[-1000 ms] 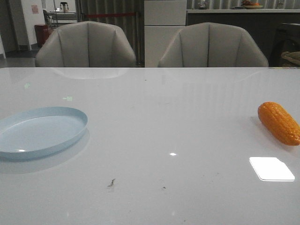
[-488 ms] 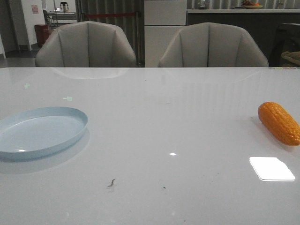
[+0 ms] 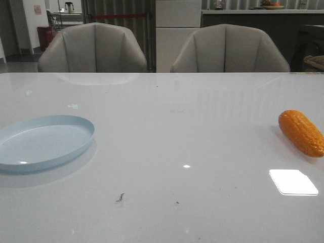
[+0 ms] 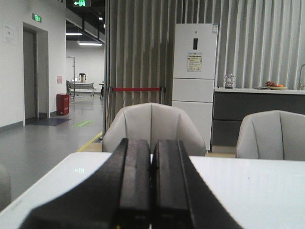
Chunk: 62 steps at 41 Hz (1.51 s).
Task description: Place corn on plate with both arms
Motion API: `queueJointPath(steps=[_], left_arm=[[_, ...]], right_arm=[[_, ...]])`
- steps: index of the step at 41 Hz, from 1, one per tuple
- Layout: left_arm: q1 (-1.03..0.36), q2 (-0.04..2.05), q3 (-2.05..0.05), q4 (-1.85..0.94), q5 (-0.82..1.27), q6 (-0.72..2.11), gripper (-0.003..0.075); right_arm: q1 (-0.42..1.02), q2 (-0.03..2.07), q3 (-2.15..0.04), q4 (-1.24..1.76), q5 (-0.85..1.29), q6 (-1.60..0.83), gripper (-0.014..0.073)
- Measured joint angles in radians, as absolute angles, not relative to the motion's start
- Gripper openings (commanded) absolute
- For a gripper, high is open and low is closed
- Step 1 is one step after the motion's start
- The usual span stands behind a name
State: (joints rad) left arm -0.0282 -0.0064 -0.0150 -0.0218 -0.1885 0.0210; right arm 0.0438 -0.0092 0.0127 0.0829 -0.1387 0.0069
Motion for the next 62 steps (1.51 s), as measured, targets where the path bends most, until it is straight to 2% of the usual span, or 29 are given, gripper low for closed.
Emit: queueJointPath(steps=[12, 23, 39, 49, 52, 54, 59, 62], left_arm=[[-0.028, 0.011, -0.254, 0.084, -0.081, 0.021, 0.0094], [-0.028, 0.298, -0.493, 0.1, 0.037, 0.021, 0.0094], [-0.028, 0.79, -0.584, 0.152, 0.014, 0.021, 0.0094], [-0.028, 0.959, -0.584, 0.152, 0.01, 0.021, 0.0098], [-0.028, 0.976, -0.584, 0.148, 0.01, 0.021, 0.0115], [-0.028, 0.981, -0.584, 0.146, 0.01, 0.021, 0.0148], [-0.028, 0.984, -0.585, 0.146, 0.04, 0.021, 0.0304], [-0.028, 0.986, -0.585, 0.145, 0.066, 0.021, 0.0409]], right_arm=[[0.044, 0.026, -0.295, 0.083, 0.059, 0.007, 0.0058], [0.044, 0.302, -0.57, 0.083, 0.147, 0.007, 0.0058], [0.044, 0.691, -0.604, 0.083, 0.158, 0.009, 0.0058], [0.044, 0.816, -0.604, 0.083, 0.158, 0.009, 0.0061], [0.044, 0.835, -0.604, 0.083, 0.16, 0.009, 0.0097], [0.044, 0.845, -0.604, 0.083, 0.166, 0.009, 0.0167], [0.044, 0.864, -0.604, 0.083, 0.19, 0.009, 0.0373], [0.044, 0.873, -0.604, 0.083, 0.196, 0.009, 0.0447]])
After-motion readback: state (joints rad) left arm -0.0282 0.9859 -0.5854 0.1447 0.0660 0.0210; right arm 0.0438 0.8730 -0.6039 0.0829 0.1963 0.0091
